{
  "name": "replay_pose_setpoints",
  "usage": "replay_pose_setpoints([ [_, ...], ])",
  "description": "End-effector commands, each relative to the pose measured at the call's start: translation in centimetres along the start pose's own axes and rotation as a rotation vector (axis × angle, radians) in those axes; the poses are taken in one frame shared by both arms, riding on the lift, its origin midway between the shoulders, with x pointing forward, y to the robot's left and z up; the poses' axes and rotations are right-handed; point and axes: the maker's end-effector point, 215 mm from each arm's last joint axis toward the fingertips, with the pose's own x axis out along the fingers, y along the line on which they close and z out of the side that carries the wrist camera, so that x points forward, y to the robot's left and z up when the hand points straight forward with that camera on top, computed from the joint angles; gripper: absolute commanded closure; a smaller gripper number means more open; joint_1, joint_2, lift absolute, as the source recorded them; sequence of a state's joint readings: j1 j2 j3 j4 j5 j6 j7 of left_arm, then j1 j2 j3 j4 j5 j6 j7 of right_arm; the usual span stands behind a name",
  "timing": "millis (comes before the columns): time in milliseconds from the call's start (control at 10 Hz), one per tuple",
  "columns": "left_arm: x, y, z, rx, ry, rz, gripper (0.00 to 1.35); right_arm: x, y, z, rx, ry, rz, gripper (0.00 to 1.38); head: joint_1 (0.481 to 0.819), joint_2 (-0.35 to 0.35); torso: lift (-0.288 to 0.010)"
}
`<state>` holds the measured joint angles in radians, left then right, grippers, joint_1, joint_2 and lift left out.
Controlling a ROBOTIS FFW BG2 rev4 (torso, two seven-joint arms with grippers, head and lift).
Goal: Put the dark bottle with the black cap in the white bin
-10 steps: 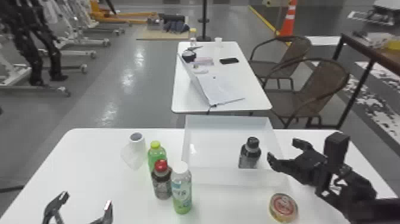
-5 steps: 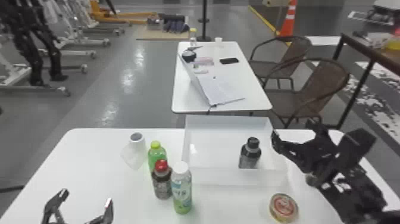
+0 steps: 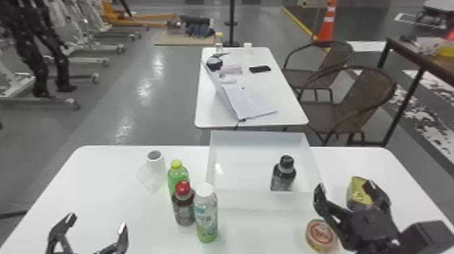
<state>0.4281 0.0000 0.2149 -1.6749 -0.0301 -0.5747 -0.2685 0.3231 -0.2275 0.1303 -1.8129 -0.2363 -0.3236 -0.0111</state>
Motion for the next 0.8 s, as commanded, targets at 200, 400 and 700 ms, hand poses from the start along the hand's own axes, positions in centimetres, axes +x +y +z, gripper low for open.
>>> replay_pose_setpoints([
  [200, 0.28, -0.19, 0.22, -0.008, -0.010, 0.003, 0.21, -0.48, 1.60, -1.53, 0.035, 0.008, 0.012, 0.13, 0.549, 0.000, -0.100],
  [400, 0.16, -0.33, 0.15, -0.011, -0.010, 0.003, 0.21, -0.61, 1.54, -1.96, 0.053, 0.016, 0.001, 0.13, 0.549, 0.000, -0.100],
  [700, 0.20, -0.16, 0.34, -0.013, -0.021, 0.013, 0.20, -0.62, 1.62, -2.27, 0.054, 0.020, -0.003, 0.13, 0.549, 0.000, -0.100],
])
